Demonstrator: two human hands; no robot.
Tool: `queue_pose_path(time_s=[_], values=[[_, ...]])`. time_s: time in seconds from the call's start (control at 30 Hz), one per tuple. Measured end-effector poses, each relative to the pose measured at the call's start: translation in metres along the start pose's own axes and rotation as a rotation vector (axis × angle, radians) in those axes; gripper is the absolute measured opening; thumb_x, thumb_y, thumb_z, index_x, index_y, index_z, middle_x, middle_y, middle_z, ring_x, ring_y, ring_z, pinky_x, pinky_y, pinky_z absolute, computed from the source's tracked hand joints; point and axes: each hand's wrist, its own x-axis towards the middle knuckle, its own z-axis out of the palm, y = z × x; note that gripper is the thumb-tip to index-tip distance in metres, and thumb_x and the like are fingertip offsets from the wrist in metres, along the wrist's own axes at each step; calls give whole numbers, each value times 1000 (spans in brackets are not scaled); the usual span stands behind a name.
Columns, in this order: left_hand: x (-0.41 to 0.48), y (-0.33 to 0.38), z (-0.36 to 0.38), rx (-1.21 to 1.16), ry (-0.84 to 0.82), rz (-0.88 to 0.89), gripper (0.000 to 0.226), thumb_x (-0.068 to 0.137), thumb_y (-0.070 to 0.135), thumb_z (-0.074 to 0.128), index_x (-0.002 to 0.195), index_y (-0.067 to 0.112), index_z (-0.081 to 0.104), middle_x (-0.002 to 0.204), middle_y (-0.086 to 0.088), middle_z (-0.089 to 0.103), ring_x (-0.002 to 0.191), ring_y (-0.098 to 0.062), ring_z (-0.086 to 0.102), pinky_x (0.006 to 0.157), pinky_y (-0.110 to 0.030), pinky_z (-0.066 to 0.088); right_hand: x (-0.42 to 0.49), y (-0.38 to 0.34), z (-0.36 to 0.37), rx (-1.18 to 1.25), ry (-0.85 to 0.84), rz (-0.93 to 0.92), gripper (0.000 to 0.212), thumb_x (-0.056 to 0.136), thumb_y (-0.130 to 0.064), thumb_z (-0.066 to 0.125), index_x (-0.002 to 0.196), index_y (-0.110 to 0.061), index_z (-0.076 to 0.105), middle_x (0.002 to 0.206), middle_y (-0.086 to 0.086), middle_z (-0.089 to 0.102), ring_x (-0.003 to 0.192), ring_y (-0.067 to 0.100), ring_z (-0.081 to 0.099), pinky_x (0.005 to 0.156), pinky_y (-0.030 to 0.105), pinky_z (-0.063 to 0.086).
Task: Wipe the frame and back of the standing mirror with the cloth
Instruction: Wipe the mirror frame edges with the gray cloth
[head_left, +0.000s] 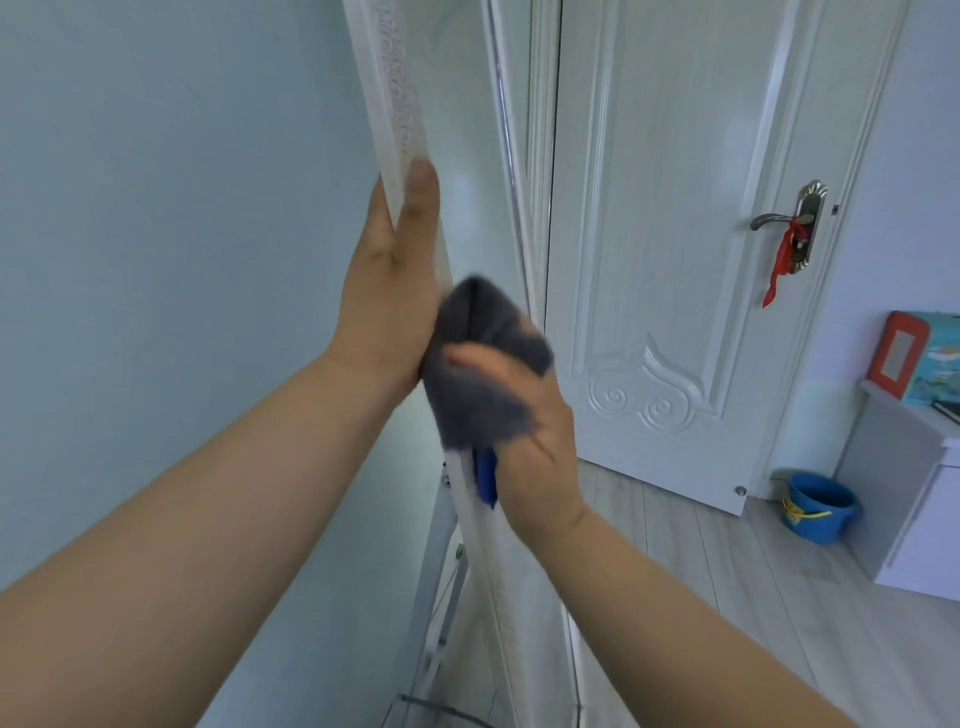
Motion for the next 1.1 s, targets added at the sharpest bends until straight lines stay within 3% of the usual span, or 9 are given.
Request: queue_pose_path(time_s=[0.1,0.17,0.23,0.33,0.47,0.63,0.77,0.97,1.1], values=[[-4,-9,0,-45,-15,-24,70,84,68,42,134,21,58,111,25,70,110,8,63,102,-17,48,55,-3,4,107,131,93,41,85,-6,46,98,-39,66,95,-19,70,94,-7,65,82,14,51],[-11,-12,0,21,-56,0,58,88,63,43,129,25,58,102,17,73,103,-6,70,91,-26,56,87,-6,9,46,158,111,35,88,-14,49,101,-40,68,99,-2,71,95,11,68,82,24,54],[-10,-19,-1,30,-86,-13,39,88,53,55,118,29,59,96,11,71,92,-14,71,82,-32,57,95,13,6,22,94,157,33,95,-20,51,106,-47,66,106,-7,72,101,9,68,86,23,55],[-10,-27,-2,-17,-80,-40,20,86,34,65,105,35,58,95,17,70,90,1,69,78,-16,54,71,59,-6,-60,181,372,21,97,-34,55,110,-48,62,103,-18,70,102,2,67,83,18,54],[-14,-28,0,10,-86,0,38,87,37,61,123,34,52,120,14,64,110,5,60,79,0,45,26,94,-22,26,316,793,37,99,-33,56,134,-23,49,131,8,60,116,20,61,103,38,50],[-13,-28,0,-26,-71,22,16,87,35,59,102,37,57,92,21,70,94,1,68,84,-21,54,67,51,3,61,165,346,26,92,-38,58,116,-48,60,130,-7,58,118,7,60,96,26,53],[-15,-25,-2,-2,-83,41,30,89,27,59,118,34,56,99,16,70,93,-1,70,74,-18,56,125,31,10,-112,108,141,23,97,-37,52,111,-54,57,121,-9,59,103,0,61,77,10,53],[-14,-30,-3,21,-113,15,40,89,-3,57,103,33,56,75,31,66,75,13,65,61,-4,48,136,107,-24,-17,231,464,39,101,-32,52,139,-24,47,141,11,49,126,22,55,107,36,47],[-15,-32,-3,44,-95,-9,45,86,-6,54,116,28,56,75,28,58,72,6,57,64,-8,48,97,141,-36,51,398,805,42,101,-37,51,137,-17,49,130,11,59,110,22,61,95,33,50]])
